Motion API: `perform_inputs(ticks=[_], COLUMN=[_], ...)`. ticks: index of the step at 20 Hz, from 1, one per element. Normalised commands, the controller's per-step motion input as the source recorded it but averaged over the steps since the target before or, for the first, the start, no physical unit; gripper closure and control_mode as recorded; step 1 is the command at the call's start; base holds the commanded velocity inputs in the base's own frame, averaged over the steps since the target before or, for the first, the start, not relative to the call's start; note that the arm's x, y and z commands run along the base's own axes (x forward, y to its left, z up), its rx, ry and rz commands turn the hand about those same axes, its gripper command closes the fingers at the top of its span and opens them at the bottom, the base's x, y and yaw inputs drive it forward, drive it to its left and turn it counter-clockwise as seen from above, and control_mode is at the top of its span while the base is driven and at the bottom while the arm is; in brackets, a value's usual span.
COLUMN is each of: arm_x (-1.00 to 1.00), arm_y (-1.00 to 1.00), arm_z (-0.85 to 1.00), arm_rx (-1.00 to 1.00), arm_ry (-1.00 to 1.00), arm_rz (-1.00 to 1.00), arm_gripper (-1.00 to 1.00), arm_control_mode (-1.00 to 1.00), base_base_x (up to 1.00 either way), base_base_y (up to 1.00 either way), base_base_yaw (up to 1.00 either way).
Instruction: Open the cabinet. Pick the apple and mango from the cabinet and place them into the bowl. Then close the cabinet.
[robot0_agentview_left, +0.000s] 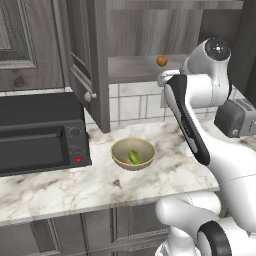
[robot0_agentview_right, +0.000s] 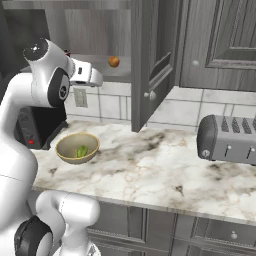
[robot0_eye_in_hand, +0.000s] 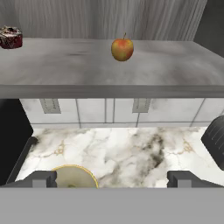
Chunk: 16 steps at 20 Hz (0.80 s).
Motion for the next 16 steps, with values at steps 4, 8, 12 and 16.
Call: perform_inputs(ticks=[4, 8, 12, 16], arm_x=[0.11, 0.17, 0.2, 0.28], arm_y=[-0.1, -0.04, -0.01, -0.07], arm_z=[0.24, 0.08, 0.02, 0.02], arm_rx=[0.0, 0.0, 0.0, 0.0], arm_ry=[-0.09, -0.18, -0.12, -0.02], arm_rz=[-0.01, 0.0, 0.0, 0.0], arm_gripper=[-1.0, -1.0, -1.0, -1.0], arm_control_mode=[-1.0, -1.0, -1.0, -1.0], base_base_x=[0.0, 0.0, 0.0, 0.0], base_base_y=[0.0, 0.0, 0.0, 0.0], base_base_yaw=[0.0, 0.0, 0.0, 0.0])
